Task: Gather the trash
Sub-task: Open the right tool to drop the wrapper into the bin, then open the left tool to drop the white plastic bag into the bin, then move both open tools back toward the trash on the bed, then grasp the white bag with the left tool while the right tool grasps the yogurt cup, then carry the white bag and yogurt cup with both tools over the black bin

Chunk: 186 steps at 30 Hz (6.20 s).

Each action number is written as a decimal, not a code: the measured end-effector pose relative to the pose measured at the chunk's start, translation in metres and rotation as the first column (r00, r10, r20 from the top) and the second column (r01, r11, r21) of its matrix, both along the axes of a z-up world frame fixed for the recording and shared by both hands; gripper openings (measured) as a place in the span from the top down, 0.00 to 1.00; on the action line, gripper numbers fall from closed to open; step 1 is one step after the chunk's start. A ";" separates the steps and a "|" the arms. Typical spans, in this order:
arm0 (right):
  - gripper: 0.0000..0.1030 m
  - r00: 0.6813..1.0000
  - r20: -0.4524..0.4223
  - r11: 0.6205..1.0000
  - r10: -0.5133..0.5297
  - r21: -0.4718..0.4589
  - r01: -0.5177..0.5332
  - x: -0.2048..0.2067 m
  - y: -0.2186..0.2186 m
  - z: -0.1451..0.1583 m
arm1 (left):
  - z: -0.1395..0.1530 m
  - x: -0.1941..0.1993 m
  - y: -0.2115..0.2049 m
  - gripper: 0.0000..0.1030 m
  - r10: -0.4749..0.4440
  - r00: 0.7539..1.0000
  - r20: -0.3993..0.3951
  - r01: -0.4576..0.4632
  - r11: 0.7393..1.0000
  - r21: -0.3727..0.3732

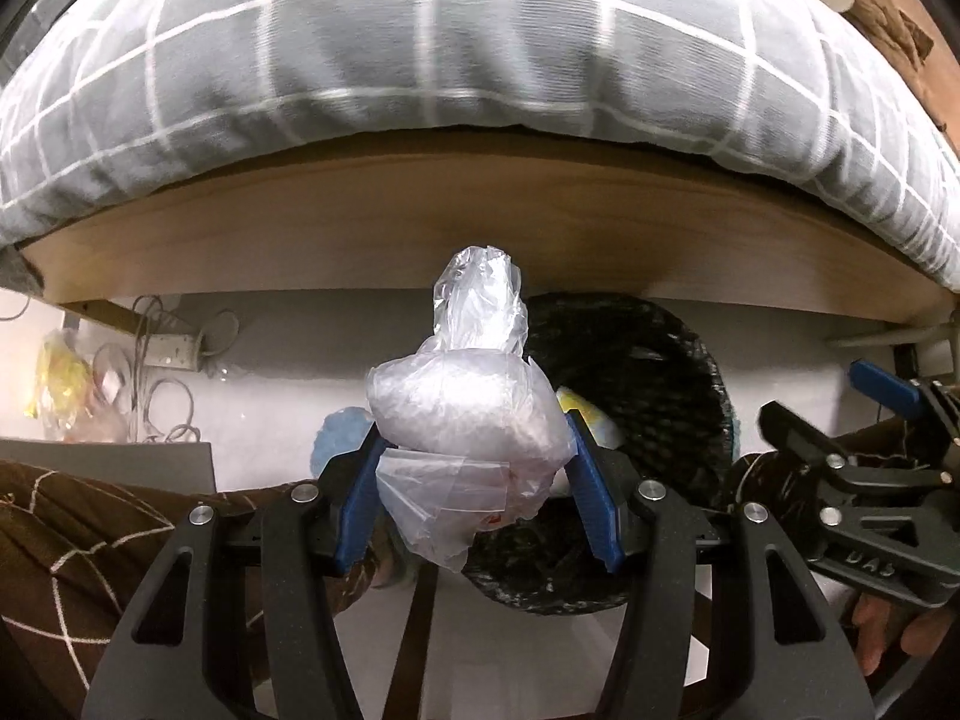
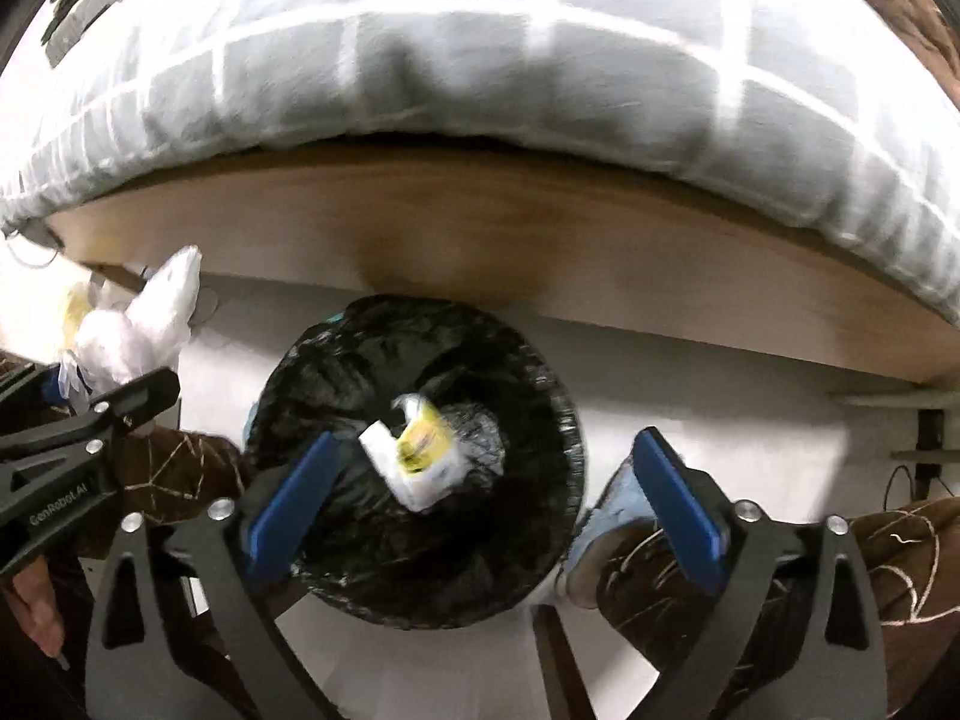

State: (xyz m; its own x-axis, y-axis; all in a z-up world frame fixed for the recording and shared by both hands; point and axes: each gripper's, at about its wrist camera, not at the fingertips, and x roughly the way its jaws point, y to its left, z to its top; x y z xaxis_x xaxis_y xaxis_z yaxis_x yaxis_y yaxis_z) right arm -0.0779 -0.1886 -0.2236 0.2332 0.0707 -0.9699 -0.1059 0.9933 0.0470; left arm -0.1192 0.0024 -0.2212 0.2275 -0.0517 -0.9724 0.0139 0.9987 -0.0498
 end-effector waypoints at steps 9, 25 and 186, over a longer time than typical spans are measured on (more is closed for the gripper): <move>0.07 0.992 0.037 0.992 -0.123 -0.029 0.124 -0.005 -0.058 0.008 | -0.012 0.006 -0.038 0.46 -0.065 0.997 -0.042 0.064 0.998 -0.027; 0.07 0.986 0.029 0.987 -0.162 -0.012 0.162 -0.008 -0.069 -0.004 | -0.025 0.008 -0.058 0.19 -0.118 0.993 -0.024 0.119 0.993 0.014; 0.33 0.864 0.441 0.969 -0.244 0.079 0.234 0.215 -0.144 0.183 | 0.201 0.244 -0.122 0.68 -0.123 0.848 0.515 0.153 0.988 -0.016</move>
State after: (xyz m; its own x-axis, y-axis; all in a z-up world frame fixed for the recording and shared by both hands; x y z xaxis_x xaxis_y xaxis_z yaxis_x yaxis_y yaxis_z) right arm 0.1369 -0.3321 -0.0410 0.6509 -0.0220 -0.7589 0.1196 0.9901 0.0738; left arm 0.1246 -0.1197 -0.0198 0.6777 -0.1692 -0.7156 0.1903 0.9804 -0.0516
